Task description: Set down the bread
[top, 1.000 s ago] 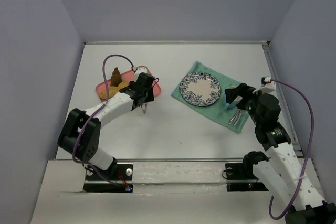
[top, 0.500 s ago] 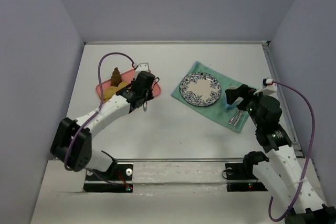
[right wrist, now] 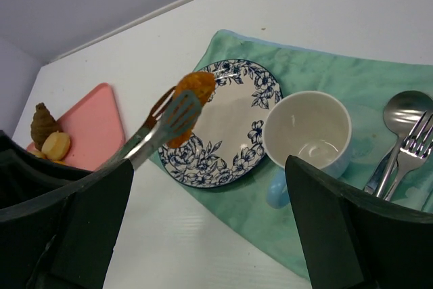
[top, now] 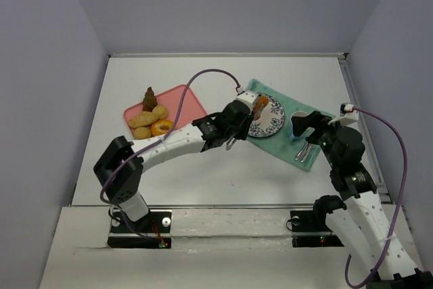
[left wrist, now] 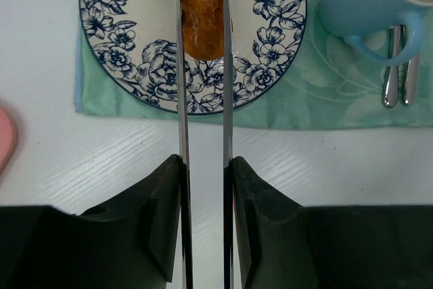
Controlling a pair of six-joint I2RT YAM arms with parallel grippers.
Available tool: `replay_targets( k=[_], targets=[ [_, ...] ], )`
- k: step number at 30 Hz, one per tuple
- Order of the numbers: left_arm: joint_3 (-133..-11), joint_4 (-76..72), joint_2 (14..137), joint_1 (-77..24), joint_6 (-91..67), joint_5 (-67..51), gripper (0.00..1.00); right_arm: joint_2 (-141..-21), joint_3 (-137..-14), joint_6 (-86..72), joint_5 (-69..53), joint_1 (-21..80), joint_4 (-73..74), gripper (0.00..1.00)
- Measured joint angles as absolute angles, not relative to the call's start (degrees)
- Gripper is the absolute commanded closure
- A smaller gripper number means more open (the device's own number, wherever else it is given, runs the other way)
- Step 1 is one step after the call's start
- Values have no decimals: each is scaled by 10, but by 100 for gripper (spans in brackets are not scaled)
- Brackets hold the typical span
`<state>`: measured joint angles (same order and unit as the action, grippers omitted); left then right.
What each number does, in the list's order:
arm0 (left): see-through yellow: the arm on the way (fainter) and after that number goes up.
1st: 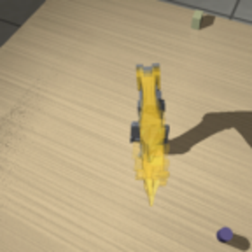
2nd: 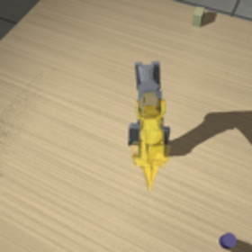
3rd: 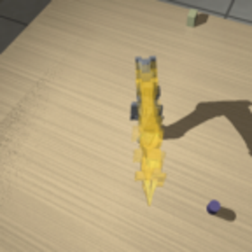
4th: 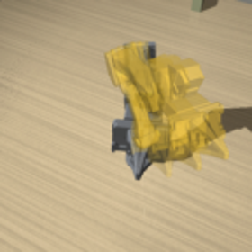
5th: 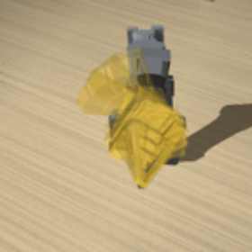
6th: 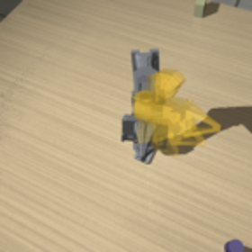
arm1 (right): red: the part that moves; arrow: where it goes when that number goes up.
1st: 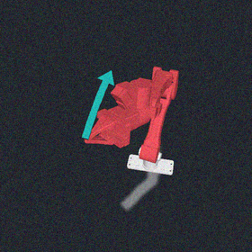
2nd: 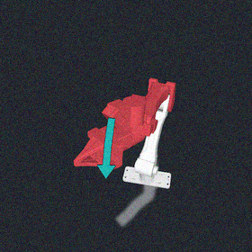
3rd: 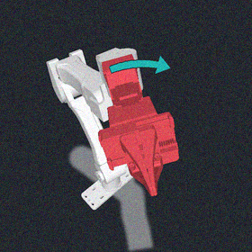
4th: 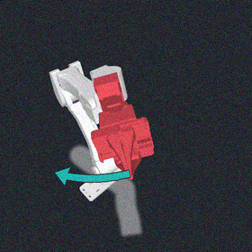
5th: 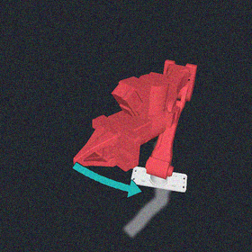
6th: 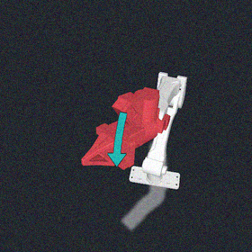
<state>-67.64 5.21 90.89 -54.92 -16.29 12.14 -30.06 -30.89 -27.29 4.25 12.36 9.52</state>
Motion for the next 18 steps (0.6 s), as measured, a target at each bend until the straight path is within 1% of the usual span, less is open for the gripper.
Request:
replay_targets(
  k=[2, 4, 7, 8, 10, 12, 14, 16, 18],
  targets=[
    [-704, 62, 952, -557, -155, 124, 45, -300, -309, -273, 42, 124, 94, 1],
    [-725, 75, 983, -562, -149, 128, 43, -300, -309, -273, 41, 124, 94, 1],
    [-746, 88, 1013, -566, -144, 132, 38, -298, -309, -273, 40, 124, 94, 1],
    [-748, 92, 1016, -567, -143, 135, 36, -298, -309, -273, 40, 124, 94, 1],
    [-753, 100, 1017, -567, -141, 138, 36, -296, -309, -273, 40, 124, 94, 1],
    [-760, 103, 1017, -567, -140, 142, 32, -296, -309, -273, 40, 124, 94, 1],
    [-764, 103, 1017, -567, -139, 145, 32, -296, -309, -273, 40, 124, 94, 1],
    [-765, 103, 1017, -566, -139, 150, 36, -296, -309, -273, 40, 124, 94, 1],
    [-765, 106, 1016, -567, -139, 156, 38, -297, -309, -273, 40, 124, 94, 1]
  ],
)
